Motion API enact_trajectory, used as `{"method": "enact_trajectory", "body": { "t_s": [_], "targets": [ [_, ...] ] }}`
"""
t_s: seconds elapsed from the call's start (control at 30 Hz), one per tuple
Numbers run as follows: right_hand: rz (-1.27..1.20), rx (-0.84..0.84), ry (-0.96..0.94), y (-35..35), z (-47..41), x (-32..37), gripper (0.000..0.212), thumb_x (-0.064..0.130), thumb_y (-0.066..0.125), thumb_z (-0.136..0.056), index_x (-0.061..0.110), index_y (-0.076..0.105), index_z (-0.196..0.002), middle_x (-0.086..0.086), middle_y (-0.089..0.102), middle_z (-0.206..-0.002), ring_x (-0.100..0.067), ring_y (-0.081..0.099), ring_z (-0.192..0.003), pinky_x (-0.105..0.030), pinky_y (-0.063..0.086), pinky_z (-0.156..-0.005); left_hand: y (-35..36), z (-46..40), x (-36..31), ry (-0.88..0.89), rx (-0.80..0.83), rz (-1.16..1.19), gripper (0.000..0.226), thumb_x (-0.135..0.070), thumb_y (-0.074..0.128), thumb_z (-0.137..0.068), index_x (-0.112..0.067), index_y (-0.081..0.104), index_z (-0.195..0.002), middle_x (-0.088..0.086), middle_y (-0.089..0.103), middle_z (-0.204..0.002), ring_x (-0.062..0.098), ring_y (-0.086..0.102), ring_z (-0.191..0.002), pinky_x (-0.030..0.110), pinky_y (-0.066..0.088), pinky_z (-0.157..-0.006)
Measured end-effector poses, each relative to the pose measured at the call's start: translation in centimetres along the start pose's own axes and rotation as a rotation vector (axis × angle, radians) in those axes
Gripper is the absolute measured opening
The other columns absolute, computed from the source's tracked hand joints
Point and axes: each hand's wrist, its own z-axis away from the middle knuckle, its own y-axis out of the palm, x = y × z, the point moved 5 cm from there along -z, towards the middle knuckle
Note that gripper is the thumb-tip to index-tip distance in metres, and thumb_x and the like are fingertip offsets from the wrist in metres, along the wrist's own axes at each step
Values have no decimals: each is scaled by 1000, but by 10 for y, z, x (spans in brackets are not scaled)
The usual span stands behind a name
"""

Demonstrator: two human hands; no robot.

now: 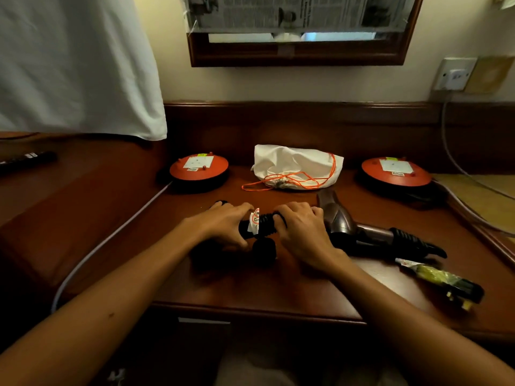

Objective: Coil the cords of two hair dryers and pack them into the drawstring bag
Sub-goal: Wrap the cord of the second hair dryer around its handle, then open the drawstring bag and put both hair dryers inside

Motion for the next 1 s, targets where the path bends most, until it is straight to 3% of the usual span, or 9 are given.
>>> {"method": "enact_trajectory", "body": {
  "t_s": [0.1,0.27,0.33,0.4,0.5,0.67,0.8,0.9,1.0],
  "targets": [
    [-136,-1,25,-2,-14,-13,28,32,40,-99,22,62,-114,-2,65,-114,-25,57,-106,-43,31,-90,-17,-5,5,-16,78,229,104,-55,78,-62,-29,22,-146,-3,51,-136,18,48,-121,37,40,-102],
    [-171,1,106,-18,-59,-43,22,21,49,-93,12,67,-99,-9,71,-102,-31,62,-96,-36,40,-73,-41,-29,-2,21,16,536,87,-61,66,-75,-24,30,-145,0,56,-130,16,53,-118,37,42,-101],
    [-184,47,128,-14,-86,-63,21,17,50,-91,9,68,-99,-13,71,-101,-33,64,-94,-40,50,-74,-48,-53,-1,24,-67,579,72,-54,64,-81,-21,40,-140,-1,58,-124,15,55,-114,32,43,-95],
    [-190,120,136,-3,-113,-81,24,14,52,-89,8,68,-106,-16,70,-108,-32,64,-96,-43,54,-80,-52,-86,5,22,-147,536,57,-46,64,-85,-20,48,-134,1,59,-124,15,56,-111,32,45,-92],
    [-142,248,103,25,-154,-101,26,13,55,-89,11,68,-111,-15,68,-113,-28,63,-94,-38,54,-79,-49,-143,20,-2,-200,424,43,-30,67,-85,-16,58,-125,8,65,-118,18,60,-103,31,49,-87],
    [3,374,24,77,-205,-125,52,29,67,-86,14,52,-133,-17,58,-129,-33,54,-116,-42,47,-95,-30,-222,39,-2,-240,277,54,-28,74,-79,-11,55,-126,10,61,-124,26,58,-109,36,49,-91],
    [74,458,-57,101,-220,-144,48,39,71,-81,10,60,-117,-16,65,-116,-33,58,-104,-35,44,-80,-10,-254,60,9,-219,129,32,-26,71,-76,-22,60,-105,5,63,-111,27,59,-102,34,48,-78],
    [-144,344,-54,95,-228,-160,42,35,79,-75,9,66,-106,-13,67,-104,-29,60,-96,-28,37,-71,-13,-261,80,-23,-309,299,18,-17,71,-76,-18,71,-94,4,71,-95,20,64,-88,31,48,-75],
    [-215,263,-47,91,-224,-181,61,27,79,-73,12,54,-126,-13,54,-129,-28,47,-121,-33,41,-94,-21,-250,98,-114,-446,788,16,0,67,-81,-12,71,-89,6,70,-81,9,65,-69,29,52,-70]
  ]
}}
